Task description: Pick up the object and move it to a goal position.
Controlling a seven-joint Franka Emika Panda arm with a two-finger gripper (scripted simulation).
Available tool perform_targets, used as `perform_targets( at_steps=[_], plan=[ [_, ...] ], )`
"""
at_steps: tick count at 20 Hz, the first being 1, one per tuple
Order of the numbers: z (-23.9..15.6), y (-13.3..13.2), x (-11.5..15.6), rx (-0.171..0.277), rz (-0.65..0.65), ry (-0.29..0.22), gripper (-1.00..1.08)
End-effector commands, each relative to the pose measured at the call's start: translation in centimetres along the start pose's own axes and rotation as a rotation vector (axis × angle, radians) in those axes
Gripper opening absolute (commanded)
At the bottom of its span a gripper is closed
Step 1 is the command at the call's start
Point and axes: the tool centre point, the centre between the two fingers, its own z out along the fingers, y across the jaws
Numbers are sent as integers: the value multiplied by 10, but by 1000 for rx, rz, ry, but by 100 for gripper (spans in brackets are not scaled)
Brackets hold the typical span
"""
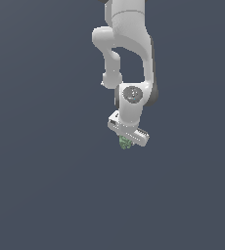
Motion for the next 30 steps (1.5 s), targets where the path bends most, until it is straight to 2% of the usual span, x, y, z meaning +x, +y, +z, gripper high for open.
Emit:
perform_targets(
  at_steps=[1, 8, 23, 30],
  plan=[
    [-2, -2, 5, 0, 0, 0, -100],
    [-11, -13, 29, 0, 0, 0, -100],
    [-37, -50, 108, -1, 0, 0, -100],
    [-46, -63, 134, -1, 0, 0, -100]
  ],
)
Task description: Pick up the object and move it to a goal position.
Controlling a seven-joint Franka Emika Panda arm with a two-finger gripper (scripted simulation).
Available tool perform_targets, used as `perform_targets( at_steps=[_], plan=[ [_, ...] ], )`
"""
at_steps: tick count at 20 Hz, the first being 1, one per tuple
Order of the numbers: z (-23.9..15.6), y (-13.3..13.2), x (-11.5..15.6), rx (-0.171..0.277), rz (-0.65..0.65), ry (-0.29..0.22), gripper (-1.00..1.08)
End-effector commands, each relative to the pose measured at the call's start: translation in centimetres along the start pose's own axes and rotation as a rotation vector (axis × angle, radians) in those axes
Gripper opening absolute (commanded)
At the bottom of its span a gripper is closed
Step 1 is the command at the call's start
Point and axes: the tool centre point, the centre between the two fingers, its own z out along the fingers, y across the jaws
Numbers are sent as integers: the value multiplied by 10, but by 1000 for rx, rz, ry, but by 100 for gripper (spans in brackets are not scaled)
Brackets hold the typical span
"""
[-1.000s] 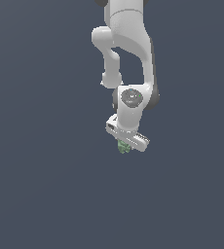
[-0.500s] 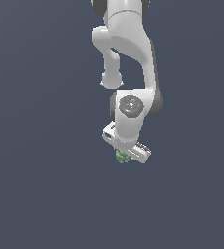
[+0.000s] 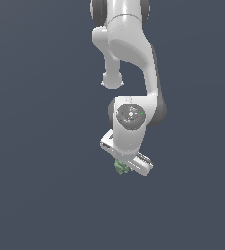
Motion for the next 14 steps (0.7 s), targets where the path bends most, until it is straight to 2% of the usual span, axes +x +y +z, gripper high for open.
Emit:
perform_targets(
  at_steps=[1, 14],
  plan=[
    [-3, -4, 8, 0, 0, 0, -100],
    [-7, -12, 23, 0, 0, 0, -100]
  ],
)
